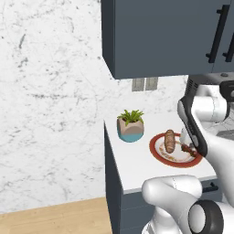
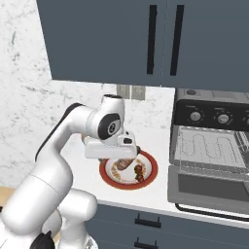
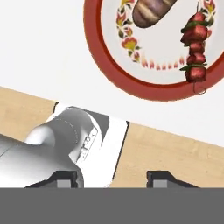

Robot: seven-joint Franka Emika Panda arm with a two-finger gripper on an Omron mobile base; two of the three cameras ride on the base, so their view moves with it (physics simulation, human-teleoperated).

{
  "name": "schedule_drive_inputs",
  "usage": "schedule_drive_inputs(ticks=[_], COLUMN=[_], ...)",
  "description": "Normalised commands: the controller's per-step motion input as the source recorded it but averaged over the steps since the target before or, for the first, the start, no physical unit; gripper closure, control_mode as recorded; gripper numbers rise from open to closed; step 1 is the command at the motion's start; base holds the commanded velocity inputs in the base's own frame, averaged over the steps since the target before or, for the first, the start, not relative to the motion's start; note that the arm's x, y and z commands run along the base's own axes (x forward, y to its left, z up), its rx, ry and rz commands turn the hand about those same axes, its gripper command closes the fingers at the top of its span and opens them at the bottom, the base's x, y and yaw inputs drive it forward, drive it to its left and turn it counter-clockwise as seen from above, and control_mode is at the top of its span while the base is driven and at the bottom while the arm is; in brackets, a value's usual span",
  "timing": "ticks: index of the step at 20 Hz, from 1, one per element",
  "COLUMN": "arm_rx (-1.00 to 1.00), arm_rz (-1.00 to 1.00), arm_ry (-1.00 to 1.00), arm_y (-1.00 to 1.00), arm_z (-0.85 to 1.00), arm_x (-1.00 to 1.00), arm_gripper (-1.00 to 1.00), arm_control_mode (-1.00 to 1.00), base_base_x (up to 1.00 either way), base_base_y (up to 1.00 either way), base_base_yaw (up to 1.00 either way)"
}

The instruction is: Pick up the kebab skewer and baguette bread, and place them inside the toaster oven. Close the toaster oven door and start by setting the timer.

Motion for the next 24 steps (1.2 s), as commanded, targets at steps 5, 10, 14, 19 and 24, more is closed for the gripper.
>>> schedule_drive_inputs(ticks=[5, 10, 14, 19, 24], arm_rx=[-0.09, 0.00, 0.02, 0.07, 0.00], arm_rz=[0.21, 0.22, 0.19, 0.07, 0.01], arm_ry=[0.04, 0.00, 0.02, 0.07, 0.07], arm_y=[-0.26, -0.43, -0.27, 0.04, -0.14], arm_z=[-0.48, 0.00, -0.13, -0.40, -0.21], arm_x=[0.00, 0.14, 0.56, 0.70, 0.17], arm_gripper=[-1.00, -1.00, -1.00, -1.00, -1.00], arm_control_mode=[-1.00, -1.00, -1.00, -1.00, -1.00], base_base_x=[0.00, 0.00, 0.00, 0.00, 0.00], base_base_y=[0.00, 0.00, 0.00, 0.00, 0.00], base_base_yaw=[0.00, 0.00, 0.00, 0.00, 0.00])
